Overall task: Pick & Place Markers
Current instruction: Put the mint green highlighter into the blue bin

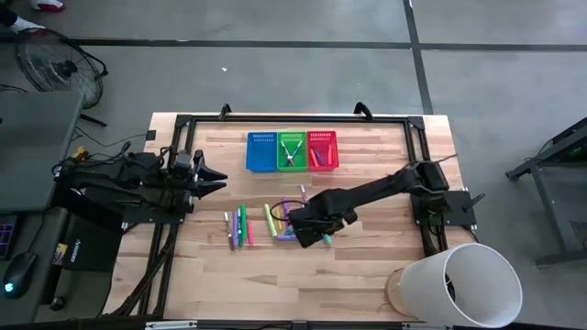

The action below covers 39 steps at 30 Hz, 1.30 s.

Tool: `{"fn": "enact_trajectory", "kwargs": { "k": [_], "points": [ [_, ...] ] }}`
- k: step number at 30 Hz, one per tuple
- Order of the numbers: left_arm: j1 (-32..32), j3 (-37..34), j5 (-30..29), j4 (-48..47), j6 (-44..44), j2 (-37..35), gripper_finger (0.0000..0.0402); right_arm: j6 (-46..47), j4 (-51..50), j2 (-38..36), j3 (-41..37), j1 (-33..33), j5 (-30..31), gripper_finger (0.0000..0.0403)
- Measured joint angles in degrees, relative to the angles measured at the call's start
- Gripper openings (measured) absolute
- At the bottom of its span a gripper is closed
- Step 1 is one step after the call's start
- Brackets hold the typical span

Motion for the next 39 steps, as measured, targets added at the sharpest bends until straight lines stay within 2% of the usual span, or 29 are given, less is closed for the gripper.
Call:
{"fn": "enact_trajectory", "kwargs": {
  "k": [8,19,39],
  "points": [
    [0.0,0.0,0.3,-2.8,-0.2,-0.5,0.0115,2.5,2.2,0.7,-0.7,-0.4,1.4,0.0158],
    [0.0,0.0,5.5,-3.6,-0.5,-0.5,0.0115,6.1,9.7,0.8,-8.3,-0.3,-0.3,0.0158],
    [0.0,0.0,5.7,-5.2,-0.5,-0.5,0.0115,6.6,10.3,3.1,-8.4,-0.1,2.2,0.0158]
  ]
}}
